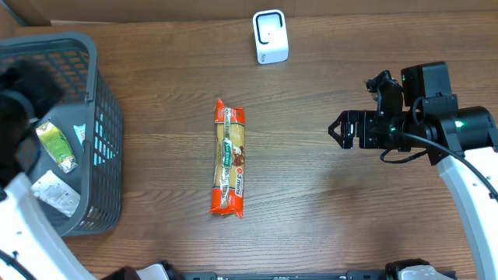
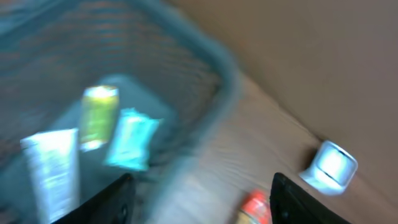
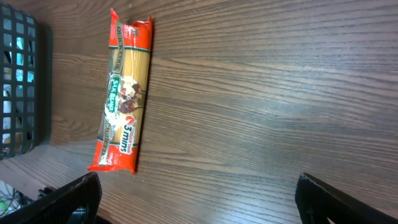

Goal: Scan the item barcode
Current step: 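Reach the left gripper into the basket and grasp the white tube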

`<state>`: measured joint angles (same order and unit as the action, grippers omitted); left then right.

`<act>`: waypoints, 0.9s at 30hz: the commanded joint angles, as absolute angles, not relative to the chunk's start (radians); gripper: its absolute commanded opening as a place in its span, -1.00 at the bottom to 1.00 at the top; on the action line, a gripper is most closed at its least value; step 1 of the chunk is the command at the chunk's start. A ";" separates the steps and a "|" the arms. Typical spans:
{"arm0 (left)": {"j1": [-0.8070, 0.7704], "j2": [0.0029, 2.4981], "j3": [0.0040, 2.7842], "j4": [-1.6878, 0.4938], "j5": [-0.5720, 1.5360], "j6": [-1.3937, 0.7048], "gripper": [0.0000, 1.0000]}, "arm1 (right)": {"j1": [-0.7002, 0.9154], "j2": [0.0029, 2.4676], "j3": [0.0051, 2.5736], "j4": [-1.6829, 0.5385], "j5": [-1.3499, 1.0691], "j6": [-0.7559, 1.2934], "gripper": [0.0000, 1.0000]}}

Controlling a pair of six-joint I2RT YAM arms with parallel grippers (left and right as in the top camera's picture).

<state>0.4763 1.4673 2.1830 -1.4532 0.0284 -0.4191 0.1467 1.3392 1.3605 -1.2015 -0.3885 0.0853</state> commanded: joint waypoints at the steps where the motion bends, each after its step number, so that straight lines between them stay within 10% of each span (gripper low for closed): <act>1: 0.618 1.523 2.105 -1.473 0.034 -0.426 0.15 | 0.153 1.336 1.378 -1.203 -0.394 0.078 1.00; 27: 0.877 1.523 1.039 -0.941 -0.149 -0.362 0.28 | 0.153 1.336 1.378 -1.214 -0.376 0.078 1.00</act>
